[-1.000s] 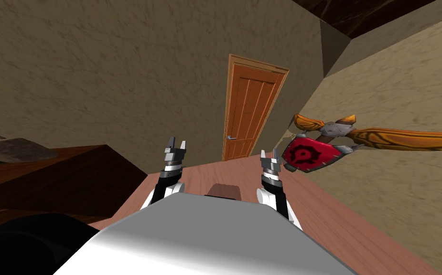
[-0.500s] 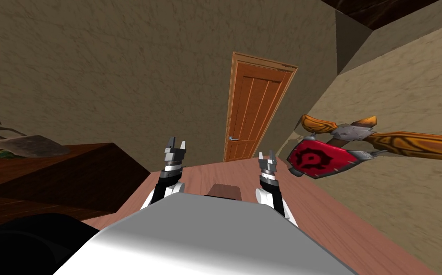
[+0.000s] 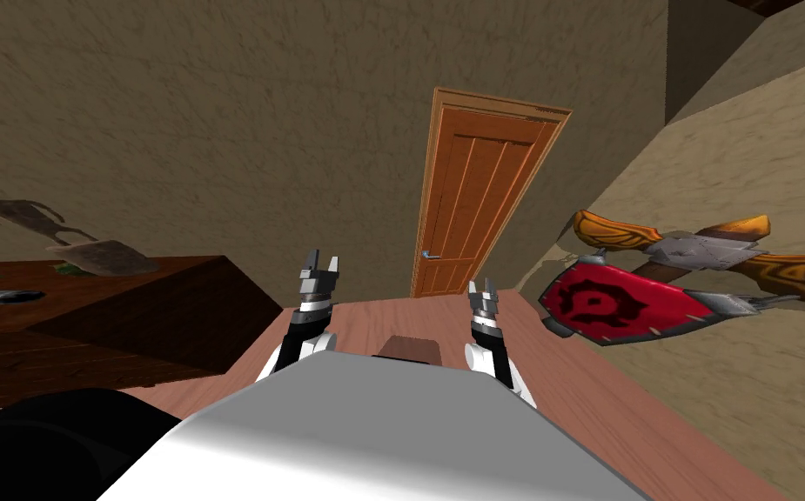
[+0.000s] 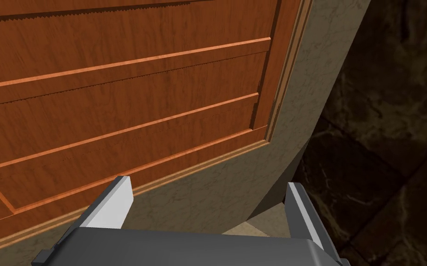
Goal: Pull the door open
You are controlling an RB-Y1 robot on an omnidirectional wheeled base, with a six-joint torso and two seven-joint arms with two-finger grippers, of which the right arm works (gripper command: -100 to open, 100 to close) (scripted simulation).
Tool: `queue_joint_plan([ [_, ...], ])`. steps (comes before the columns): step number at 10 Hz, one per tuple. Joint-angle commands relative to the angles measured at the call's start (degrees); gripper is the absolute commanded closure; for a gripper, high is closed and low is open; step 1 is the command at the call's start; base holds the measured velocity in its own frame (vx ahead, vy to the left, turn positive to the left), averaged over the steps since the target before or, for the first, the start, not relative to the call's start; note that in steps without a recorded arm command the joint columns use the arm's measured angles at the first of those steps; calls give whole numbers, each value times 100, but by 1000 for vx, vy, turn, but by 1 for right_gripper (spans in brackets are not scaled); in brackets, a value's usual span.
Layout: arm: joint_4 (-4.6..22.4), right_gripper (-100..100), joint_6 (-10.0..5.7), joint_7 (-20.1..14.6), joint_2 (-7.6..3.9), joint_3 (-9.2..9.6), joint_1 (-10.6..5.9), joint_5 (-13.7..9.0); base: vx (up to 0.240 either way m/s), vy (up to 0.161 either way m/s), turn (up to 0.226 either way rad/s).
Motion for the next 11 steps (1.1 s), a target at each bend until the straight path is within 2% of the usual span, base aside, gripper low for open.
queue_joint_plan([
  [1,214,-100,-20,10,-3,-8,-77,0,51,-21,71],
  [3,580,-100,-78,18,-55,-44,-246,-12,57,-27,147],
  [6,919,-100,-108,22,-81,-62,-333,-19,51,-27,73],
  [7,1148,-100,-137,26,-106,-81,-420,-26,52,-25,113],
  [8,1158,-100,-137,26,-106,-81,-420,-26,41,-24,56],
  [10,1528,-100,-197,34,-157,-118,-593,-39,56,-34,145],
  [11,1635,-100,-197,34,-157,-118,-593,-39,57,-26,56],
])
